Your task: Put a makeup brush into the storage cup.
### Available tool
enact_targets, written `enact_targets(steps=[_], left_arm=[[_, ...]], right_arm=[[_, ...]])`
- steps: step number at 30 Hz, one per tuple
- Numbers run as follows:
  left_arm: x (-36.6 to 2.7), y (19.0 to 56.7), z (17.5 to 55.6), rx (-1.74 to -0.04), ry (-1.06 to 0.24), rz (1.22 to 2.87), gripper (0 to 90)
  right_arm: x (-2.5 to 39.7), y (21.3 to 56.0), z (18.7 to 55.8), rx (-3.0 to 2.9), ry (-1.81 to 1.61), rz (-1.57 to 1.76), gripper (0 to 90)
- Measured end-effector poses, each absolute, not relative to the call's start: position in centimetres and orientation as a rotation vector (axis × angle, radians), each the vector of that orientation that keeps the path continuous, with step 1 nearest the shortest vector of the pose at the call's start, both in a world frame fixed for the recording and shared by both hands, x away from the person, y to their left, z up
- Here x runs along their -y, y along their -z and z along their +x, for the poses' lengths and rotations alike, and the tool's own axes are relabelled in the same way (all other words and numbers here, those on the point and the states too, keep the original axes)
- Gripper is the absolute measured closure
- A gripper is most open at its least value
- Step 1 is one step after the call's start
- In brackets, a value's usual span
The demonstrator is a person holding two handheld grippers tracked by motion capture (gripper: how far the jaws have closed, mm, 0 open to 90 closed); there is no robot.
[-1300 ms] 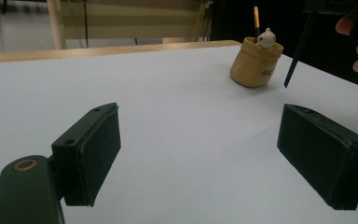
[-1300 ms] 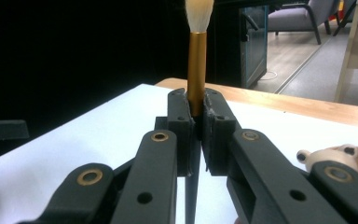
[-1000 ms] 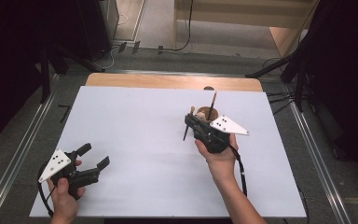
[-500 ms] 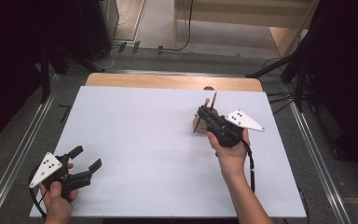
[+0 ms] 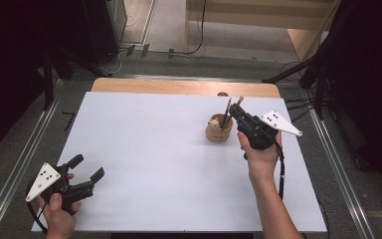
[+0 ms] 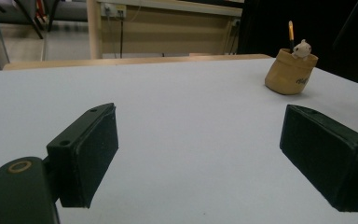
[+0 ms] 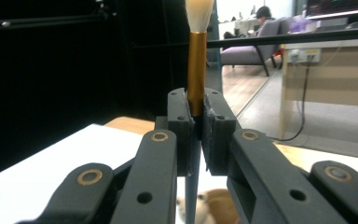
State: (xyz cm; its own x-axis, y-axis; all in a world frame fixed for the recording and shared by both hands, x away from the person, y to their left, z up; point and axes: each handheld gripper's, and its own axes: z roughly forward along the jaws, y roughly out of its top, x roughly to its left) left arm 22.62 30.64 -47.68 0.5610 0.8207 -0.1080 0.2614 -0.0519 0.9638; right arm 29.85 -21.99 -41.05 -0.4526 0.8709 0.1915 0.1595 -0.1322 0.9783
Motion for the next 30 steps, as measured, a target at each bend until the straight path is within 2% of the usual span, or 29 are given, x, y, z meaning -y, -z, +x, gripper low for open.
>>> enact_targets(steps=[8,30], left_arm=[[-30.3,47.7,22.7,-0.945,-0.584,1.595,11.6],[-30.2,47.9,22.6,-0.955,-0.595,1.599,11.9]], right_arm=[[23.4,41.3,30.6,-1.548,-1.617,1.170,84.6],[23.2,45.1,32.8,-1.523,-1.545,1.156,84.6]])
